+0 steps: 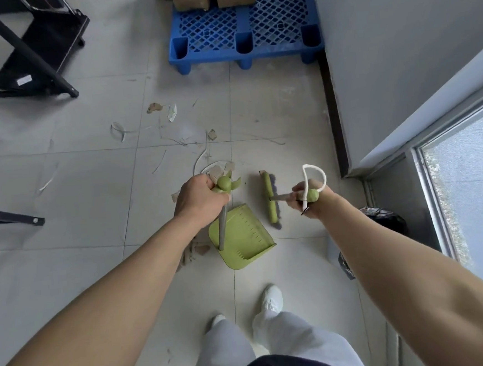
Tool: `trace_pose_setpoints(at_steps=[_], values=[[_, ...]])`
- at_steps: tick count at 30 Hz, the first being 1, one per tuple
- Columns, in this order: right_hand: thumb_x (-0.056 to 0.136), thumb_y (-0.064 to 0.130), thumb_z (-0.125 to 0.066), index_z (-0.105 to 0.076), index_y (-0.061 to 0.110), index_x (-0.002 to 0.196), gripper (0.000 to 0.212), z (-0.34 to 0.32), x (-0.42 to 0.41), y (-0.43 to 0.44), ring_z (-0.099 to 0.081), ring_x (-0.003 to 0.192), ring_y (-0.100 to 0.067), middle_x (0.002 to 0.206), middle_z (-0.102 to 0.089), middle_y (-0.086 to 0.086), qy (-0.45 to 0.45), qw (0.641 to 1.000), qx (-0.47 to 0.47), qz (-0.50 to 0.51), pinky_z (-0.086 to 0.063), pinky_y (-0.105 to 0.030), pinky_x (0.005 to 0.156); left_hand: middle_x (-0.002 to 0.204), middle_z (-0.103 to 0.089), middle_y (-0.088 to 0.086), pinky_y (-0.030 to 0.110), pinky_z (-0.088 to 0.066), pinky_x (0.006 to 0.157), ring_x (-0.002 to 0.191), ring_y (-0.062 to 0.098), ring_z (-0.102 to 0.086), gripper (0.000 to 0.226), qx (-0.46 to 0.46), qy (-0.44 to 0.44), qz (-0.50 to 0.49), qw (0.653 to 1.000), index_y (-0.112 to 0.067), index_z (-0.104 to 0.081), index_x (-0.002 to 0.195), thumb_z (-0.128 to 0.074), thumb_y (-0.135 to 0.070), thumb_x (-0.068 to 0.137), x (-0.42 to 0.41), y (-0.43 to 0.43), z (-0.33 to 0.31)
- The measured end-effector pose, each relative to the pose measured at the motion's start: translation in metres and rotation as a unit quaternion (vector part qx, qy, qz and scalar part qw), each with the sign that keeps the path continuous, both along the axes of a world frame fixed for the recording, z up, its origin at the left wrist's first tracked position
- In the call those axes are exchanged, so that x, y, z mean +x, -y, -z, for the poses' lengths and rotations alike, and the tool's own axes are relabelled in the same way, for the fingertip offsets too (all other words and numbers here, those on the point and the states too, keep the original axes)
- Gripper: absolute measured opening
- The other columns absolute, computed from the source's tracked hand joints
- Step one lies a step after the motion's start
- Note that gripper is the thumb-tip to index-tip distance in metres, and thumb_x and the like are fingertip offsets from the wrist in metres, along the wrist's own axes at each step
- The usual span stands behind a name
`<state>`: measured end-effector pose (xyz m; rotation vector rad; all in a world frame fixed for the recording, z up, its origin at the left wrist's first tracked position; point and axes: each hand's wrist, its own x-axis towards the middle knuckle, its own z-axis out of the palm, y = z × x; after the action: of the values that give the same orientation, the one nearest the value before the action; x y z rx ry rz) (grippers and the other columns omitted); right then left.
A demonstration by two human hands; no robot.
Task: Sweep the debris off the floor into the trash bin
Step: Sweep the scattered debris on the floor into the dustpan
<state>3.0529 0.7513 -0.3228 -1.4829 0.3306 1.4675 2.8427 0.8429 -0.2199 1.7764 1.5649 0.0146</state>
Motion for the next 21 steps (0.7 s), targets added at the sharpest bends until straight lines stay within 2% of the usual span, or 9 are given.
trace_pose_setpoints(at_steps=[2, 4, 6, 8, 10, 14, 16, 18, 21], values=[[0.097, 0.004, -0.03, -0.041, -0.003, 0.085, 0.018, -0.007, 0.002, 0.0, -0.053, 0.029, -0.016, 0.068, -0.042, -0.014, -0.033, 0.999, -0.005, 0.019, -0.044, -0.018, 0.031, 0.07, -0.05, -0.005, 0.026, -0.034, 0.052, 0.07, 0.021, -0.05, 0.029, 0.003, 0.002, -0.004, 1.0, -0.02, -0.046, 0.068, -0.074, -0.02, 0.076, 0.005, -0.004, 0.0], [0.096, 0.002, -0.035, -0.043, 0.001, 0.08, 0.018, -0.001, 0.002, 0.002, -0.055, 0.035, -0.012, 0.07, -0.047, -0.01, -0.03, 0.999, 0.0, 0.045, -0.049, -0.018, 0.041, 0.071, -0.05, -0.005, 0.026, -0.032, 0.052, 0.072, 0.022, -0.051, 0.03, 0.005, 0.001, -0.013, 1.0, -0.02, -0.045, 0.069, -0.074, -0.021, 0.076, 0.009, -0.01, 0.001], [0.095, 0.0, -0.038, -0.043, 0.005, 0.074, 0.022, -0.003, 0.002, 0.001, -0.055, 0.035, -0.009, 0.071, -0.046, -0.008, 0.014, 0.999, -0.008, 0.048, -0.049, -0.018, 0.046, 0.073, -0.051, -0.005, 0.027, -0.033, 0.054, 0.074, 0.023, -0.052, 0.028, 0.006, -0.005, -0.01, 1.0, -0.019, -0.047, 0.072, -0.074, -0.022, 0.076, 0.013, -0.018, 0.0], [0.096, 0.001, -0.032, -0.038, 0.003, 0.07, 0.026, -0.013, 0.005, -0.005, -0.051, 0.029, -0.01, 0.069, -0.039, -0.011, 0.024, 0.999, 0.007, 0.035, -0.044, -0.017, 0.037, 0.074, -0.051, -0.005, 0.028, -0.036, 0.059, 0.076, 0.024, -0.053, 0.025, 0.01, -0.008, -0.001, 1.0, -0.017, -0.05, 0.076, -0.074, -0.023, 0.076, 0.016, -0.026, -0.001], [0.095, 0.0, -0.03, -0.038, 0.005, 0.069, 0.028, -0.016, 0.018, -0.011, -0.046, 0.027, -0.01, 0.066, -0.038, -0.011, 0.073, 0.997, -0.002, 0.015, -0.039, -0.015, 0.033, 0.075, -0.052, -0.003, 0.029, -0.039, 0.064, 0.077, 0.025, -0.054, 0.025, 0.011, -0.004, 0.003, 1.0, -0.016, -0.05, 0.076, -0.074, -0.023, 0.076, 0.018, -0.034, -0.002], [0.09, 0.003, -0.033, -0.043, 0.015, 0.07, 0.026, -0.019, 0.041, -0.023, -0.043, 0.041, -0.018, 0.059, -0.038, -0.008, 0.135, 0.989, -0.059, -0.001, -0.036, -0.022, 0.043, 0.073, -0.053, -0.001, 0.029, -0.036, 0.06, 0.072, 0.023, -0.052, 0.025, 0.003, 0.008, 0.012, 1.0, -0.015, -0.049, 0.073, -0.073, -0.021, 0.076, 0.021, -0.059, -0.001], [0.089, -0.001, -0.036, -0.044, 0.013, 0.071, 0.024, -0.014, 0.048, -0.036, -0.048, 0.05, -0.018, 0.067, -0.042, -0.007, 0.141, 0.987, -0.079, 0.004, -0.04, -0.027, 0.048, 0.072, -0.052, 0.0, 0.028, -0.034, 0.057, 0.07, 0.022, -0.049, 0.023, -0.003, 0.022, 0.004, 1.0, -0.012, -0.052, 0.076, -0.073, -0.02, 0.076, 0.02, -0.074, 0.001], [0.095, 0.0, -0.037, -0.044, 0.013, 0.073, 0.026, -0.008, 0.043, -0.055, -0.049, 0.061, -0.014, 0.075, -0.044, -0.004, 0.134, 0.989, -0.066, -0.007, -0.044, -0.025, 0.054, 0.072, -0.052, 0.001, 0.028, -0.033, 0.055, 0.068, 0.021, -0.048, 0.023, -0.007, 0.029, -0.003, 1.0, -0.01, -0.054, 0.079, -0.074, -0.02, 0.076, 0.018, -0.088, 0.003], [0.096, -0.001, -0.035, -0.044, 0.01, 0.075, 0.026, 0.003, 0.015, -0.093, -0.05, 0.058, -0.014, 0.074, -0.044, -0.005, 0.092, 0.993, -0.064, -0.04, -0.046, -0.021, 0.046, 0.07, -0.05, 0.0, 0.027, -0.032, 0.054, 0.066, 0.019, -0.046, 0.025, -0.016, 0.028, -0.009, 0.999, -0.012, -0.051, 0.075, -0.075, -0.02, 0.076, 0.015, -0.108, 0.007]])
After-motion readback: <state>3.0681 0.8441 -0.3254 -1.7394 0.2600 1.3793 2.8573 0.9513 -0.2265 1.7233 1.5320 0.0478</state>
